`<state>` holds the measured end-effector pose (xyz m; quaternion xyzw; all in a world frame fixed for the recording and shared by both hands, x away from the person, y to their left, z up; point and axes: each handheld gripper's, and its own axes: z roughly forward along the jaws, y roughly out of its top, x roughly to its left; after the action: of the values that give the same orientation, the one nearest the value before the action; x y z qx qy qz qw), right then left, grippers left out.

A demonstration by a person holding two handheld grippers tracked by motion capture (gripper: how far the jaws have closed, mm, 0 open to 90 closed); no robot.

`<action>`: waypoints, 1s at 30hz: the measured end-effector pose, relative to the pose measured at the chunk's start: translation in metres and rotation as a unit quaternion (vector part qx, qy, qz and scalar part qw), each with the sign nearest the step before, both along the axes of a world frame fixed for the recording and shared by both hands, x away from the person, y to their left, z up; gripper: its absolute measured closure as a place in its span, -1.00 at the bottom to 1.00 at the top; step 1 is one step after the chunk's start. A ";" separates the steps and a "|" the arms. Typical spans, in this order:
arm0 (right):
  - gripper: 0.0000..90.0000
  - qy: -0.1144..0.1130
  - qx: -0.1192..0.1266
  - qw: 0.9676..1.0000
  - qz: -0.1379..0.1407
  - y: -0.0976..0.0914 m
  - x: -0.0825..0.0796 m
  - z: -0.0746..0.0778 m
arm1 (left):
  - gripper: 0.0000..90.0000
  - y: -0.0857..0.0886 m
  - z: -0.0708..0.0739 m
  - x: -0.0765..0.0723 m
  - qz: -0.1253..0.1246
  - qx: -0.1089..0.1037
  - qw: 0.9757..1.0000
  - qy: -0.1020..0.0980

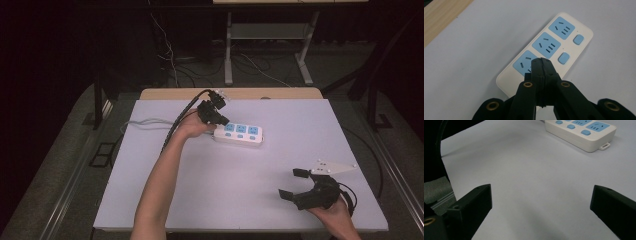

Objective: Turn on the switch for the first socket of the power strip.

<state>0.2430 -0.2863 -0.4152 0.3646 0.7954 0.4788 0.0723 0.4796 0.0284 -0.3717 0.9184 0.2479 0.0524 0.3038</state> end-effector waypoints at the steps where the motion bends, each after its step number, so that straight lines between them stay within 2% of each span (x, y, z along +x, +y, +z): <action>1: -0.92 0.000 0.000 1.000 0.000 0.000 0.000 0.000 | 0.98 -0.001 -0.002 0.000 0.001 -0.001 1.000 0.001; 10: -0.92 0.001 -0.003 1.000 0.000 0.000 0.000 0.000 | 0.98 -0.004 -0.016 -0.001 -0.005 0.000 1.000 0.012; 13: -0.92 0.002 -0.004 1.000 0.000 0.000 0.000 0.000 | 0.98 -0.004 -0.021 -0.001 -0.004 -0.011 1.000 0.018; 19: -0.92 0.003 -0.006 1.000 0.001 0.001 0.000 0.000 | 0.98 -0.009 -0.029 -0.003 -0.014 0.000 1.000 0.024; 20: -0.92 0.002 -0.006 1.000 0.002 0.000 0.000 0.000 | 0.98 -0.010 -0.031 -0.003 -0.013 0.003 1.000 0.024; 25: -0.92 0.002 -0.007 1.000 0.002 0.000 0.000 0.000 | 0.98 -0.006 -0.034 -0.004 -0.001 -0.014 1.000 0.022; 30: -0.92 0.001 -0.009 1.000 0.003 0.001 0.000 -0.001 | 0.99 -0.008 -0.036 -0.007 0.005 -0.014 1.000 0.022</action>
<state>0.2425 -0.2852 -0.4159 0.3620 0.8008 0.4714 0.0737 0.4729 0.0205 -0.4072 0.9138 0.2601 0.0304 0.3104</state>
